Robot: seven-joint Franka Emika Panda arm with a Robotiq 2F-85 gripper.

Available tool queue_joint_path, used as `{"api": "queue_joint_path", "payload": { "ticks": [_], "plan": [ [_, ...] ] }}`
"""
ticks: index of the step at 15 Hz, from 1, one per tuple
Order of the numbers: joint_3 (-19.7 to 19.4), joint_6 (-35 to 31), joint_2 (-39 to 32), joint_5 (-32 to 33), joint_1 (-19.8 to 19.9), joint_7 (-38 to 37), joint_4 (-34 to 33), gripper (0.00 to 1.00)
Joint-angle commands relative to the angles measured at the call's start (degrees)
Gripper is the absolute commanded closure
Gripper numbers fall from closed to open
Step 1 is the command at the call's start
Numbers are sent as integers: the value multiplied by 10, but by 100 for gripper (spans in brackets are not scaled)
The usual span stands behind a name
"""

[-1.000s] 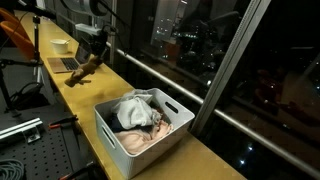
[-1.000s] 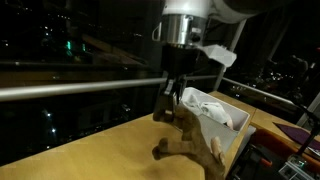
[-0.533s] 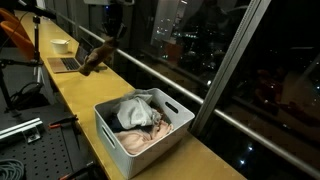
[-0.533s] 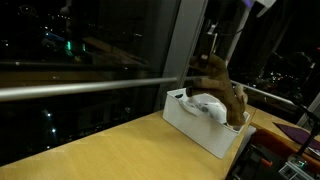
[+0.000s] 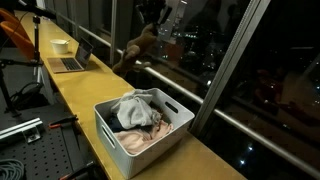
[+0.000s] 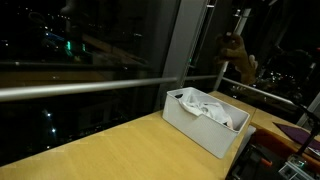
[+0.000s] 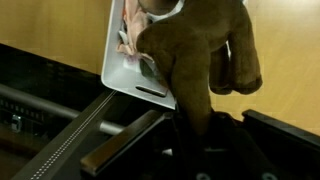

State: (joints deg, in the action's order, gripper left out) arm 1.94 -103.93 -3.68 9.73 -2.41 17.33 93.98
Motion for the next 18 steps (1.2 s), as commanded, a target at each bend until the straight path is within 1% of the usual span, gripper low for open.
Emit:
{"api": "queue_joint_path", "payload": {
  "ticks": [1, 4, 5, 6, 11, 14, 17, 18],
  "plan": [
    [-17, 37, -47, -12, 27, 76, -87, 96],
    [-18, 42, -73, -16, 41, 108, -117, 96],
    [-16, 44, -80, -16, 43, 113, -123, 59],
    [-15, 47, -86, -17, 45, 118, -130, 58],
    [-12, 66, -110, -17, 45, 125, -160, 23],
    [-10, 71, -116, -16, 44, 124, -172, 0],
    [-4, 66, -115, -20, 38, 111, -172, 0],
    [8, 63, -89, -22, 19, 76, -140, 0]
  ]
}}
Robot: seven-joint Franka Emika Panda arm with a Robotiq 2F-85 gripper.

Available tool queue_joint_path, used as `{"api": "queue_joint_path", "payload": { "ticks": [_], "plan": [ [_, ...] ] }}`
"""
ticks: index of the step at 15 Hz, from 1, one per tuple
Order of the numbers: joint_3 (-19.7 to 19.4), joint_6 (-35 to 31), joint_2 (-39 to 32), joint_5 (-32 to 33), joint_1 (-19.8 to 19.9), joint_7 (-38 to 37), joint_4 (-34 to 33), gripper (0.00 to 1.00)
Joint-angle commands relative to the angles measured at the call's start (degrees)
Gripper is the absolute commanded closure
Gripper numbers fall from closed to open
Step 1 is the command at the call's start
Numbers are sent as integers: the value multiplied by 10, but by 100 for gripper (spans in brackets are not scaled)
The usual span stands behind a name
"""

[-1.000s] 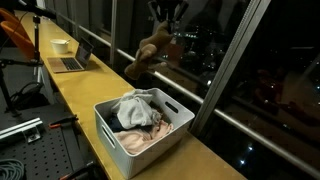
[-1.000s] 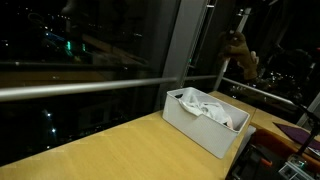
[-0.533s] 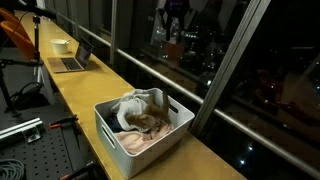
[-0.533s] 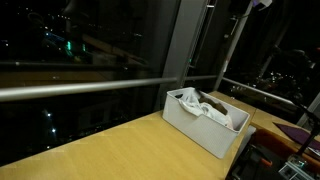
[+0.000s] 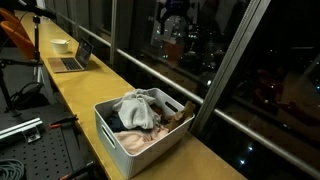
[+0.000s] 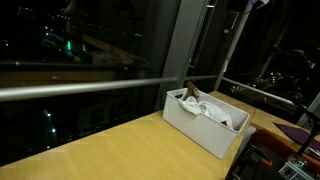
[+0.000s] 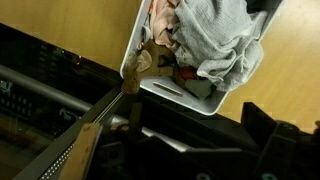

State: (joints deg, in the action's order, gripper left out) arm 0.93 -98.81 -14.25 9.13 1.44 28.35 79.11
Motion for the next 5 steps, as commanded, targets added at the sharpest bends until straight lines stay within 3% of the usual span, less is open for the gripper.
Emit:
{"api": "queue_joint_path", "payload": {
  "ticks": [1, 5],
  "plan": [
    [5, 2, 0, -5, -3, -6, -2, 0],
    [18, 4, 4, -7, -24, -35, -1, 0]
  ]
}}
